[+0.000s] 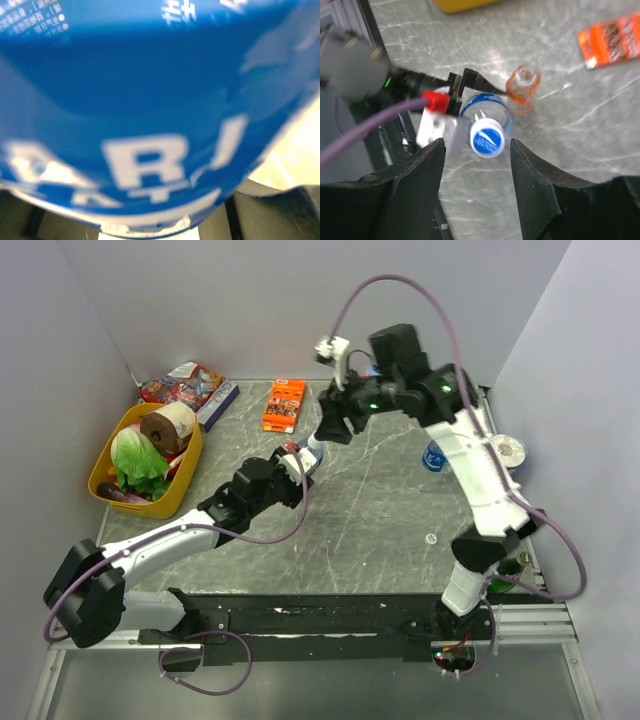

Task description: Screw on the bottle caps

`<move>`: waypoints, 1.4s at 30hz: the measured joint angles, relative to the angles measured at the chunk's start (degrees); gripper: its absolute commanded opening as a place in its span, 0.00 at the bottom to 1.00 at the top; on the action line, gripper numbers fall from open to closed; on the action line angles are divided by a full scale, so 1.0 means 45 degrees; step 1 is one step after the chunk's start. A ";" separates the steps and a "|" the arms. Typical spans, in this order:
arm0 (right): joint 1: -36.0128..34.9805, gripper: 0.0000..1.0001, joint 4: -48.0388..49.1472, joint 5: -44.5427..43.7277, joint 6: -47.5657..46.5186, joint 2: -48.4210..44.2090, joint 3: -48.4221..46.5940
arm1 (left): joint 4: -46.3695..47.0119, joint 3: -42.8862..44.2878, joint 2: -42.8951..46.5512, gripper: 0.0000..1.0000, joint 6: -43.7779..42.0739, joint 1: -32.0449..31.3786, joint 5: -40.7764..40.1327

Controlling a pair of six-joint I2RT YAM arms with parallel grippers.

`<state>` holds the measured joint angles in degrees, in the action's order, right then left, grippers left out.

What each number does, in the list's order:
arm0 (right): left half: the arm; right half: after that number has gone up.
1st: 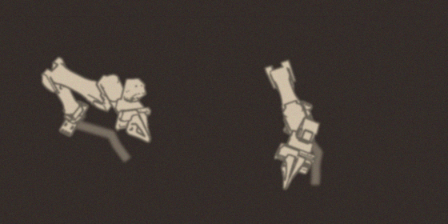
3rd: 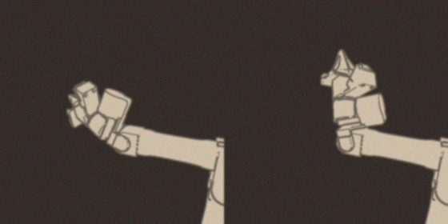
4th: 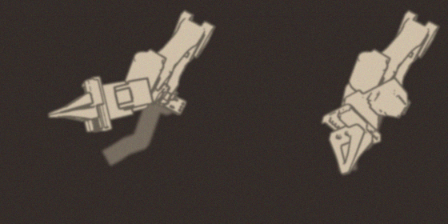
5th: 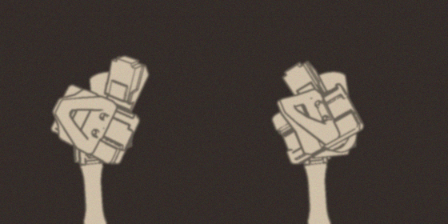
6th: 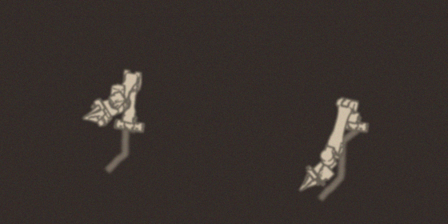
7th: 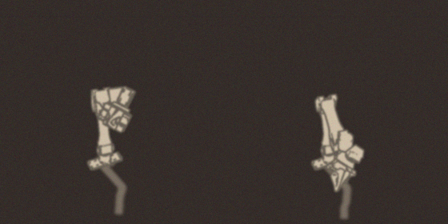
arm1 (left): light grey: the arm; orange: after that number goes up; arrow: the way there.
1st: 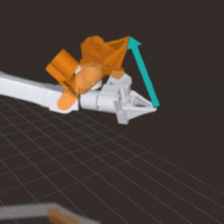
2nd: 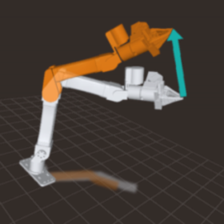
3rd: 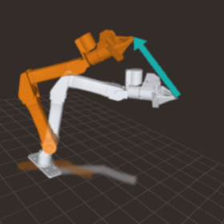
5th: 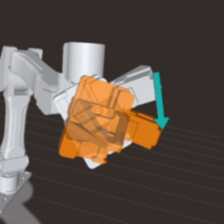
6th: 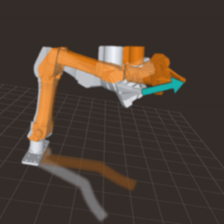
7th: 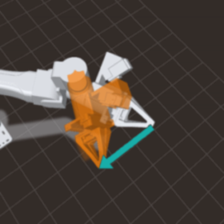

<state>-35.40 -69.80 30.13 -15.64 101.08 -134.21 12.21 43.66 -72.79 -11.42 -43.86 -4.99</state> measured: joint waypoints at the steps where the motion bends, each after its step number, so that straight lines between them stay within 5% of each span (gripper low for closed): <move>1: 0.0151 0.63 0.0141 0.0340 -0.0525 -0.0355 0.0267 | -0.0243 -0.0083 0.0165 0.01 -0.0131 0.0189 0.0729; 5: 0.0272 0.63 0.0617 0.1195 -0.3551 -0.3215 0.3507 | -0.1608 -0.0481 0.1015 0.01 -0.1579 0.0826 0.4124; 10: -0.1836 0.63 0.0709 0.1025 -0.8184 -0.6557 0.7373 | -0.3803 -0.0204 0.1175 0.01 -0.4104 0.0952 0.7082; 17: -0.3099 0.62 0.0981 0.0029 -1.2065 -0.7023 0.9214 | -0.6868 0.2030 -0.0306 0.01 -0.6970 0.0981 0.8714; 22: -0.3332 0.58 0.1234 -0.0408 -1.3454 -0.6737 0.9578 | -0.7305 0.2385 -0.0403 0.01 -0.7800 0.1005 0.9054; 29: -0.3356 0.39 0.1166 -0.0534 -1.4328 -0.6664 0.9593 | -0.7548 0.2385 -0.0398 0.01 -0.8106 0.1005 0.9146; 42: -0.3356 0.41 0.1103 -0.0699 -1.4600 -0.6475 0.9559 | -0.7509 0.2375 -0.0393 0.01 -0.8058 0.1073 0.8898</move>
<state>-50.50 -64.84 26.98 -81.34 71.94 -91.20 -21.58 54.35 -74.56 -47.68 -39.03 35.05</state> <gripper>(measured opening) 0.413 0.632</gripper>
